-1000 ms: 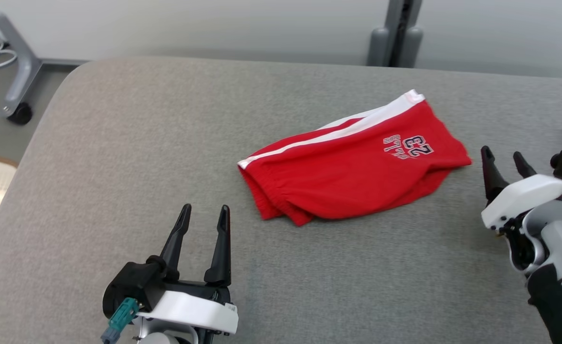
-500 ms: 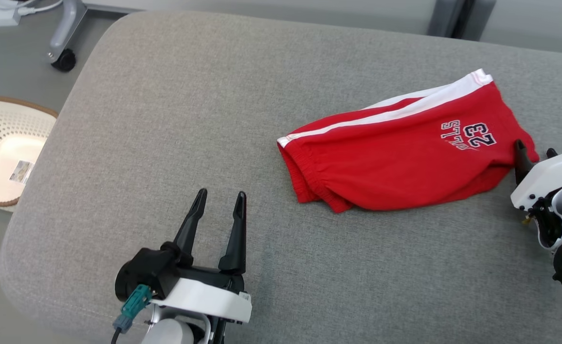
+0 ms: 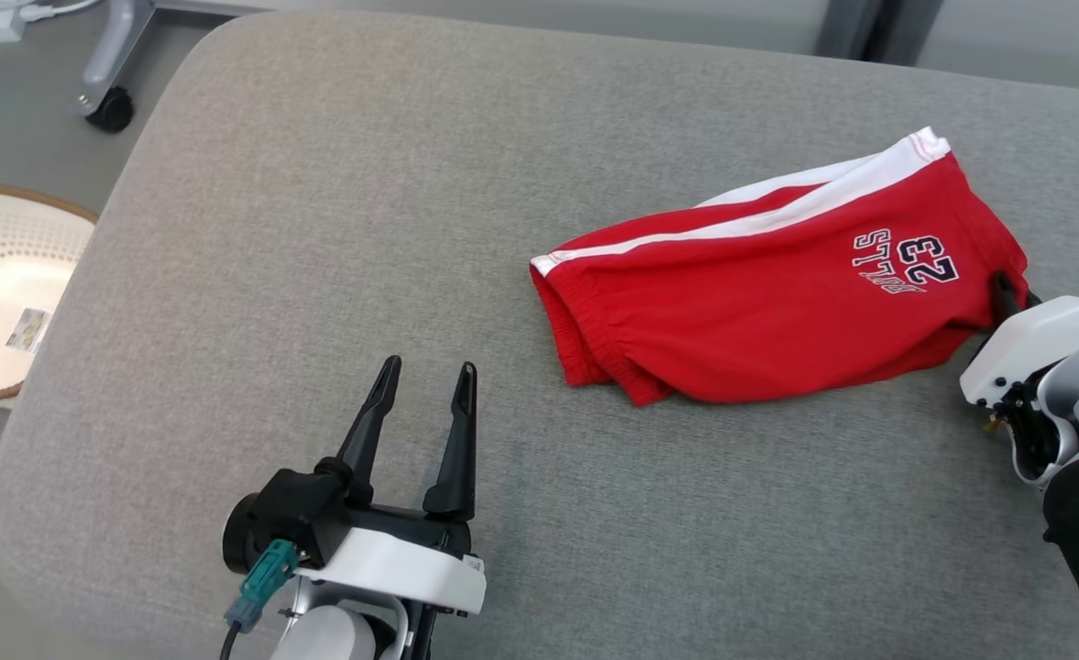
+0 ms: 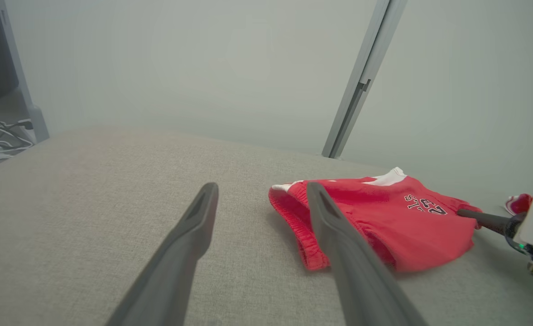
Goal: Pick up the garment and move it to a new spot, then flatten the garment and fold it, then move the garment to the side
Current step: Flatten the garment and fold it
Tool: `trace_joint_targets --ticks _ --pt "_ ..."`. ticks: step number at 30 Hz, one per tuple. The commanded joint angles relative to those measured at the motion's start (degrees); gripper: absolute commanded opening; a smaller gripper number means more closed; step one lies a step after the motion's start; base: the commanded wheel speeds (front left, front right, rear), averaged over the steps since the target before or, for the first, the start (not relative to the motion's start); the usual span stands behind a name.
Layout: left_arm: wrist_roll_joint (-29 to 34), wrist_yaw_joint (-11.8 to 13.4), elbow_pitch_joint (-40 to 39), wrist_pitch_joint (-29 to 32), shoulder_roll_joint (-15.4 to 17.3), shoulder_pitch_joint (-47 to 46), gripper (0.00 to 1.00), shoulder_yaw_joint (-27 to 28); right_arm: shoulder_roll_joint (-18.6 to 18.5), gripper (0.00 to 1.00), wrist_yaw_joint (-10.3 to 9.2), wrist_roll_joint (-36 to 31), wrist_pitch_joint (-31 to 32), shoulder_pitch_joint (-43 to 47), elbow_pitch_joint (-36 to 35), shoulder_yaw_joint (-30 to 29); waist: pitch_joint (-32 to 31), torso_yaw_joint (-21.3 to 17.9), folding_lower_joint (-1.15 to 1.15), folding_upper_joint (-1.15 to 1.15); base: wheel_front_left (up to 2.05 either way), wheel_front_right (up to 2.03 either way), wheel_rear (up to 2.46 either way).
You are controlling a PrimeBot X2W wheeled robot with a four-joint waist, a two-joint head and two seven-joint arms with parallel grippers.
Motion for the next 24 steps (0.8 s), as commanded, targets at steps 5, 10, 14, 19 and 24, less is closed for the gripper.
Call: trace_joint_targets --ticks 5,10,14,19,24 --pt "0.61 -0.45 0.17 -0.24 0.19 0.49 1.00 0.93 -0.06 0.00 -0.03 2.42 -3.58 3.53 -4.24 1.59 -1.97 -3.71 0.00 0.00 0.00 0.00 0.00" --pt "0.58 -0.17 -0.07 -0.24 0.22 0.80 1.00 1.40 -0.49 0.00 -0.02 3.76 -4.49 5.95 -7.20 2.88 -3.00 -5.99 0.00 0.00 0.00 0.00 0.00" --pt "0.51 -0.36 0.04 -0.24 0.24 1.21 1.00 1.98 -1.67 0.00 -0.02 5.08 -5.09 8.74 -9.97 2.99 -3.98 -8.24 0.00 0.00 0.00 0.00 0.00" --pt "0.56 -0.69 0.36 -0.24 0.21 1.70 1.00 2.52 -3.40 0.00 -0.02 5.64 -5.28 11.77 -12.58 1.15 -5.18 -10.40 0.00 0.00 0.00 0.00 0.00" --pt "0.22 -0.55 0.38 -0.24 0.21 2.04 1.00 2.96 -3.65 0.00 -0.02 4.53 -5.26 15.46 -15.45 -1.57 -6.39 -11.74 0.00 0.00 0.00 0.00 0.00"
